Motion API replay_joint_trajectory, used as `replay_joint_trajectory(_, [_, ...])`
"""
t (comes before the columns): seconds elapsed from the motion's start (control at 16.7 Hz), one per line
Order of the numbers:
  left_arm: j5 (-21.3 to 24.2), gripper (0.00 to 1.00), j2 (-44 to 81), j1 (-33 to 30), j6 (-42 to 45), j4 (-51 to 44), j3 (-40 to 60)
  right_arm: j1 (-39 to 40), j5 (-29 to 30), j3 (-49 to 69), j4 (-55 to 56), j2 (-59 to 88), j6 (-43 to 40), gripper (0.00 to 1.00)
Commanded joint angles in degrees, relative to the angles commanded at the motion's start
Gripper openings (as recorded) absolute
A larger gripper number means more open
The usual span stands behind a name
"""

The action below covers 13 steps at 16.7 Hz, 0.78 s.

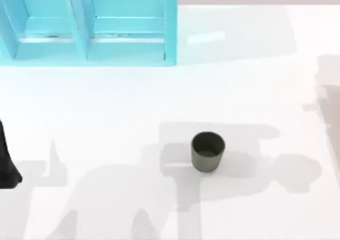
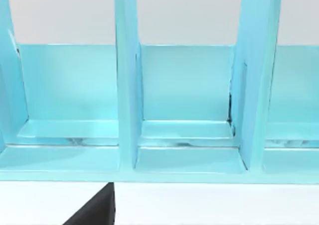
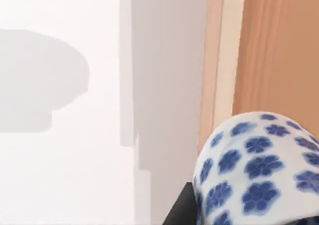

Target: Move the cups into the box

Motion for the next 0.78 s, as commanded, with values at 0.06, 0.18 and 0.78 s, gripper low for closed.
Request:
replay_joint_trajectory(0.06, [0.0, 1.0, 0.0, 0.0, 0.0, 0.0, 0.0, -5.28, 0.03, -1.5, -0.25, -1.79, -5.19, 0.0])
replay_joint_trajectory(0.18, [0.0, 1.0, 0.0, 0.0, 0.0, 0.0, 0.0, -14.83, 0.05, -4.43, -0.6, -5.29, -14.58, 0.0])
replay_joint_trajectory(0.78, [0.0, 1.0, 0.0, 0.0, 0.0, 0.0, 0.0, -29.98, 0.06, -10.32, -0.87, -12.38, -29.51, 0.0])
